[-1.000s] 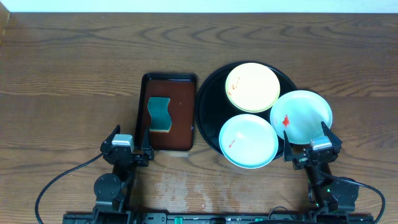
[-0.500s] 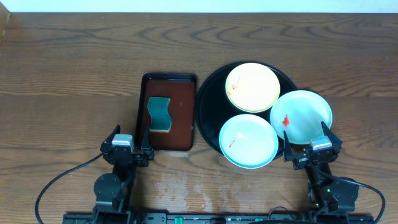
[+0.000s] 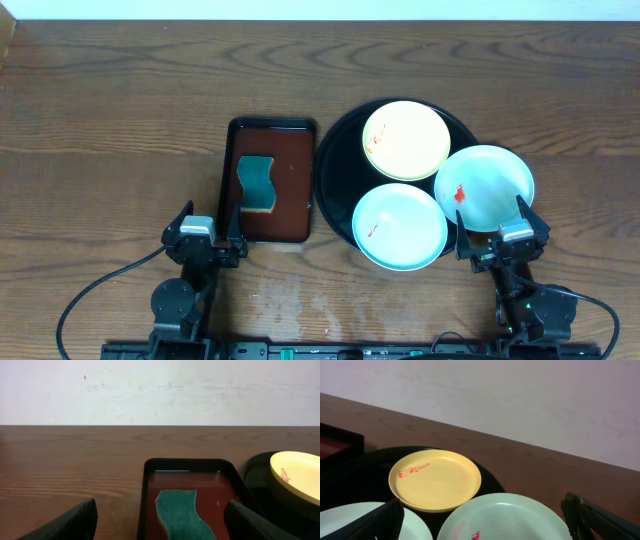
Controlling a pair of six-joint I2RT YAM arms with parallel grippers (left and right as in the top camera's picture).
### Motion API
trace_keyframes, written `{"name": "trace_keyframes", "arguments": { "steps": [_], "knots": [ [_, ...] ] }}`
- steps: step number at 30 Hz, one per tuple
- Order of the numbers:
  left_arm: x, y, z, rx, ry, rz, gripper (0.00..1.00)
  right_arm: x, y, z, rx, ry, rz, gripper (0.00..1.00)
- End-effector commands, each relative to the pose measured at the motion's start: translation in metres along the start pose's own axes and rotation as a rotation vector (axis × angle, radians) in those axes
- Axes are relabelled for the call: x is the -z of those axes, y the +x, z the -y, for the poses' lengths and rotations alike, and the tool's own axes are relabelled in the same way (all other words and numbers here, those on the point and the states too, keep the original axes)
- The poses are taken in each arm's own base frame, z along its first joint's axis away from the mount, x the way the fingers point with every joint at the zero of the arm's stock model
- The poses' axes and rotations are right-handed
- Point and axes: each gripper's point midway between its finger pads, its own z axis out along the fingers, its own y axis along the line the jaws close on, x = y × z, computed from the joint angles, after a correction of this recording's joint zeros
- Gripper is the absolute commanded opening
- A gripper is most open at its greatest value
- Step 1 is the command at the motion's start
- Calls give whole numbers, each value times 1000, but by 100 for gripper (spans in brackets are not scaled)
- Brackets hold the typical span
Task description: Clean dirty plates on tray and stack at the side
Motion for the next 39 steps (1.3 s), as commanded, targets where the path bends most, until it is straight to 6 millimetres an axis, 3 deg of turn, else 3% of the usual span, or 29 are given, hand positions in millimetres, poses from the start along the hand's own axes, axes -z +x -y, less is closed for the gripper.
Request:
{"name": "trace_keyframes", "arguments": {
  "steps": [1,24,33,39],
  "knots": [
    [0,14,0,-9,6,-48,81,0,-1,-5,7,-24,5,99],
    [0,13,1,-9,7,-46,81,0,-3,-5,10,-22,15,99],
    [8,-11,23,186,130,-27,82,0,-1,-5,8,-24,6,99],
    [31,-40,32,238,159,-140,82,1,-13,-11,18,-62,59,99]
  ]
}}
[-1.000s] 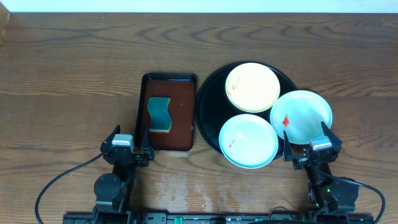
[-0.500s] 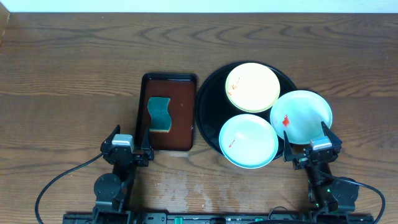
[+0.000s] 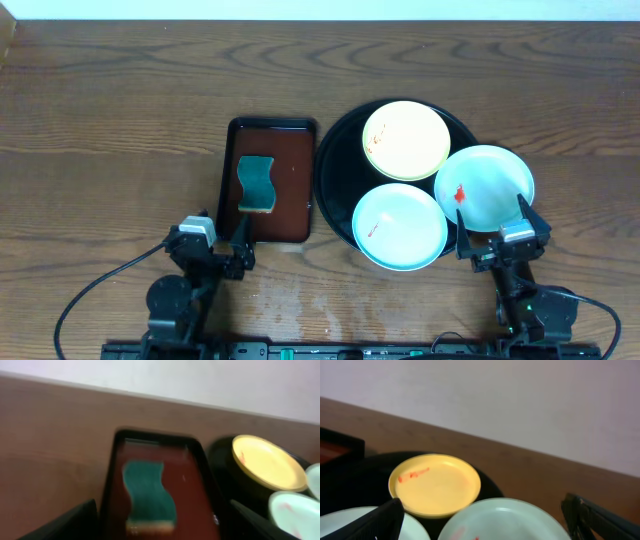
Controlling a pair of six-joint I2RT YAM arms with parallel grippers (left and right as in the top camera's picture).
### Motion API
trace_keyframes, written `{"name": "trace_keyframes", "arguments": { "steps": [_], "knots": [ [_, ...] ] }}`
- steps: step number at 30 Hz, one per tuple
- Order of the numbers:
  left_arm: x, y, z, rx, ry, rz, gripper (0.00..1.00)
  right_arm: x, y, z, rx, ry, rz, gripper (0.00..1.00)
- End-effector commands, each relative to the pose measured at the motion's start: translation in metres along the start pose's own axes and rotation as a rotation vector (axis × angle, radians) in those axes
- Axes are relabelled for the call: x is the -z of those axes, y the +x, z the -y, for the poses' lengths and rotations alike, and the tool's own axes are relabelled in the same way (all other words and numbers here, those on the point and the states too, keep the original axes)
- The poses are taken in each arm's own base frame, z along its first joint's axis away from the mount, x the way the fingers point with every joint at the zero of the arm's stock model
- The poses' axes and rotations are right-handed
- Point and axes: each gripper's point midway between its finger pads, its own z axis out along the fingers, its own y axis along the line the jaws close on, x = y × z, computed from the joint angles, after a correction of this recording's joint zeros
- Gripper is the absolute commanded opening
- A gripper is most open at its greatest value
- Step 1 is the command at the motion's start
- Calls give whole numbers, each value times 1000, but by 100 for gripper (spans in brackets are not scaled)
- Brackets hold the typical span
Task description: Clean dirty plates on tray and stack at the side
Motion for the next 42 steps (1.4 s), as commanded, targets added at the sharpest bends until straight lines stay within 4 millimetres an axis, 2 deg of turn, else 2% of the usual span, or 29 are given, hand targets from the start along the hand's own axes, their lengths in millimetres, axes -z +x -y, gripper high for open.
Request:
{"name": "trace_keyframes", "arguments": {
  "steps": [1,5,6,9,10,14,17,20,25,28,34,38,41,42],
  "knots": [
    [23,-45,22,44,57,16,81,1,-5,-14,10,-77,27,99],
    [40,-81,38,56,62,-87,81,1,4,-19,-2,-98,-11,99],
    [43,-93,42,62,50,-166,82,1,4,-20,-3,-109,-10,99],
    [44,-105,45,96,2,-364,81,1,4,-19,-72,-103,-15,99],
    [44,-108,45,108,-13,-423,98,1,5,-19,-105,-101,-18,99],
    [33,-120,47,160,-63,-608,99,1,-2,-19,-222,-106,-8,99],
    [16,-117,44,172,-82,-682,100,4,-23,-19,-280,-121,19,99],
    [1,-105,39,186,-101,-752,98,9,-50,-15,-303,-127,22,99],
    [-16,-89,33,204,-124,-836,100,5,-94,-6,-302,-129,-102,99],
    [-22,-82,30,210,-133,-869,95,-11,-115,1,-299,-150,-282,99],
    [-27,-77,28,214,-140,-894,94,-45,-128,12,-317,-202,-657,99],
    [-28,-77,28,213,-139,-889,94,-87,-133,14,-380,-262,-789,99],
    [-28,-77,28,213,-138,-888,94,-113,-122,20,-391,-265,-847,99],
    [-28,-77,28,213,-138,-888,94,-120,-116,20,-403,-258,-863,86]
  ]
}}
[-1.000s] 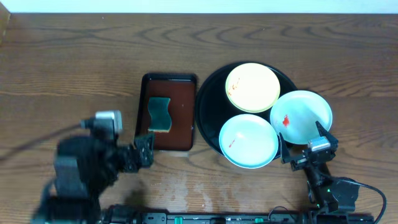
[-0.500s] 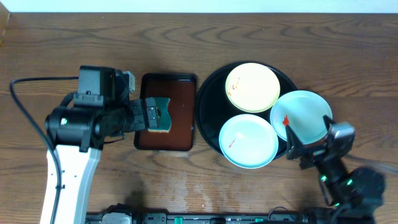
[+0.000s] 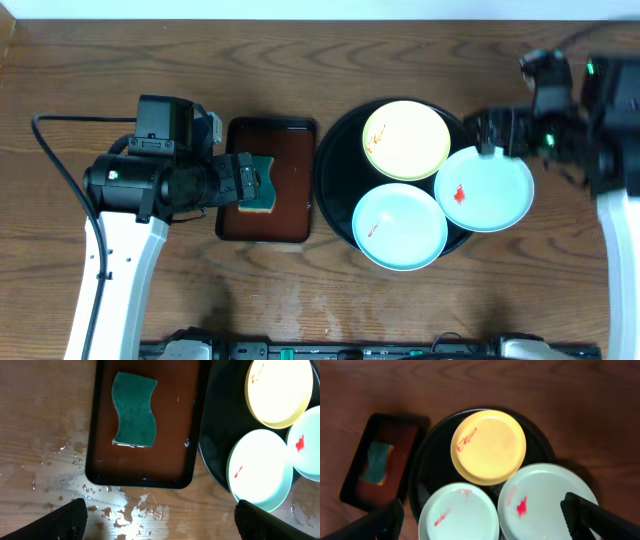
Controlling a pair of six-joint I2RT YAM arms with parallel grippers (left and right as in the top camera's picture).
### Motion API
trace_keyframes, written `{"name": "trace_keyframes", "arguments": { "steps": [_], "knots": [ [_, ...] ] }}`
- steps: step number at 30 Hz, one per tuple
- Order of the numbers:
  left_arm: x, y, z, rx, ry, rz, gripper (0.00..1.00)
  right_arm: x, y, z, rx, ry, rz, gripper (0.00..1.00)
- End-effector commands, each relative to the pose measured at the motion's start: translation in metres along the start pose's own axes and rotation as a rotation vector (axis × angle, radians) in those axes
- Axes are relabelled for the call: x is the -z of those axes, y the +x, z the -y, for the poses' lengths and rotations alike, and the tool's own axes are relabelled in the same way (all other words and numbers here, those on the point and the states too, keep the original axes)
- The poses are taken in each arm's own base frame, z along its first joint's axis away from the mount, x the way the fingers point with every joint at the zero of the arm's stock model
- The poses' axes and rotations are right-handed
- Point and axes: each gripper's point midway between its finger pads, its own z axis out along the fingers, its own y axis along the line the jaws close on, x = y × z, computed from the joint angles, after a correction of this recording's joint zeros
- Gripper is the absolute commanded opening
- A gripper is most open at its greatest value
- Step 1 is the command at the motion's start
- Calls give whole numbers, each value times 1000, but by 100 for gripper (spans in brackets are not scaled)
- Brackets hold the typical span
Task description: Clean dirty plates on tray and stack at the side
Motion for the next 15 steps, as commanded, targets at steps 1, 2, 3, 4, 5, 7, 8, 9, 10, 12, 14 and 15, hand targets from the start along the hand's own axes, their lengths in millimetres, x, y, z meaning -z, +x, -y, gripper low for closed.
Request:
{"name": "trace_keyframes", "arguments": {
  "steps": [1,2,3,4,5,7,8,9,10,12,14,15],
  "knots": [
    [3,-5,1,0,2,12,94,-27,-9,5,-19,-11,-51,76],
    [3,-5,1,0,2,12,94,-36,-8,12,-37,6,-70,65],
    [3,-5,1,0,2,12,95,-47,-5,18,-43,22,-98,59],
    [3,-5,1,0,2,13,95,-57,-1,25,-52,39,-127,50],
    [3,-5,1,0,2,13,95,-68,3,31,-61,52,-156,44],
    [3,-5,1,0,3,15,94,-85,11,40,-76,68,-206,40],
    [3,-5,1,-1,3,16,94,-96,15,44,-84,67,-231,43],
    [3,-6,1,-1,4,18,94,-105,18,47,-90,66,-250,46],
    [3,-6,1,-1,4,19,94,-117,22,51,-97,65,-272,47],
    [3,-7,1,-2,5,22,95,-137,27,56,-102,62,-300,47],
    [3,-7,1,-2,5,23,94,-157,31,60,-102,58,-319,44],
    [3,-7,1,-2,5,23,94,-168,34,62,-101,56,-329,43]
  ]
}}
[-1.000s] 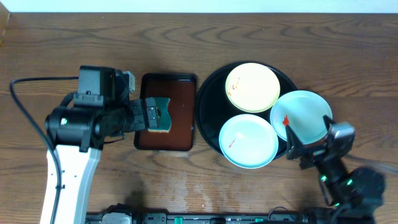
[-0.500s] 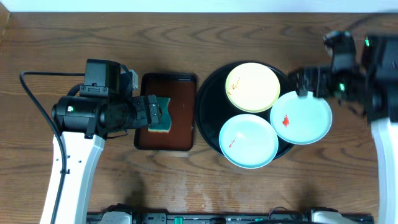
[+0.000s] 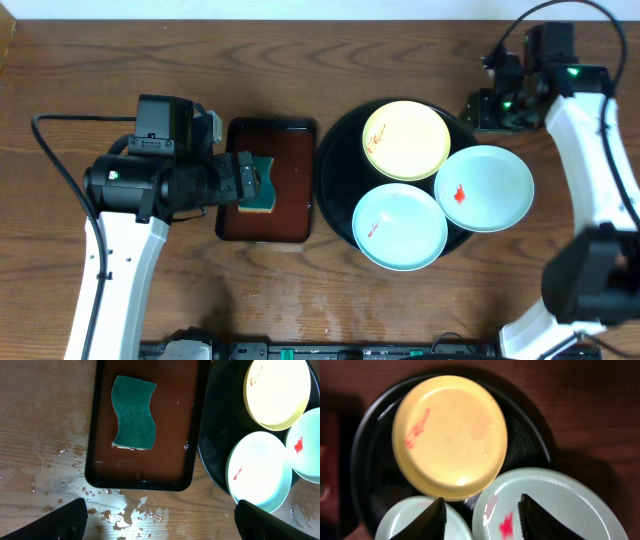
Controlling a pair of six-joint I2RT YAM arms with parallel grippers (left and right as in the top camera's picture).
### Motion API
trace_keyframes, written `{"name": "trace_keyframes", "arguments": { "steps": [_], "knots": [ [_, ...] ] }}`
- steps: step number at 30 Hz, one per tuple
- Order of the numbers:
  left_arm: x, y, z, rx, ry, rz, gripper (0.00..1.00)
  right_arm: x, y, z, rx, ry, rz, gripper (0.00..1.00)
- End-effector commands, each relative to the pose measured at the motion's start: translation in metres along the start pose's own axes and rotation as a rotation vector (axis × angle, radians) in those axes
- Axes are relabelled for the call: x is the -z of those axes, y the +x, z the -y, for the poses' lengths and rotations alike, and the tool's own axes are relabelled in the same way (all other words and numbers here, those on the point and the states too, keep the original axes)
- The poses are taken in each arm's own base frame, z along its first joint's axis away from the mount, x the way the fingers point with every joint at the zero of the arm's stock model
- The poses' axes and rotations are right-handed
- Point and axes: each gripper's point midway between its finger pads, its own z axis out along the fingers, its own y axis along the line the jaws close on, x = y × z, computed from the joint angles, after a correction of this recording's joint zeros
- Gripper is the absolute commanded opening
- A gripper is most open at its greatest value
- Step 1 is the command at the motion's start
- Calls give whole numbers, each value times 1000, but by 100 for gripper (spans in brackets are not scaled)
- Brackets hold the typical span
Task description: Clean dirty plates on tray and stack at the side
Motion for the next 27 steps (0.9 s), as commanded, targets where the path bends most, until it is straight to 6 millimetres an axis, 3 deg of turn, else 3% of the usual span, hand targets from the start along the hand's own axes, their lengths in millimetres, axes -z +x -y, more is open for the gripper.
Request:
{"name": "trace_keyframes", "arguments": {
  "steps": [1,8,12,27],
  "knots": [
    [3,-5,1,1,2,13,95,-31,-3,-6,22,-3,-35,42],
    [3,-5,0,0,-1,16,94,-91,10,16,29,90,-136,33],
    [3,-7,1,-1,1,22,91,-111,16,27,26,125,-169,28],
    [3,-7,1,-2,1,22,86,-118,20,28,7,144,-178,17]
  ]
}}
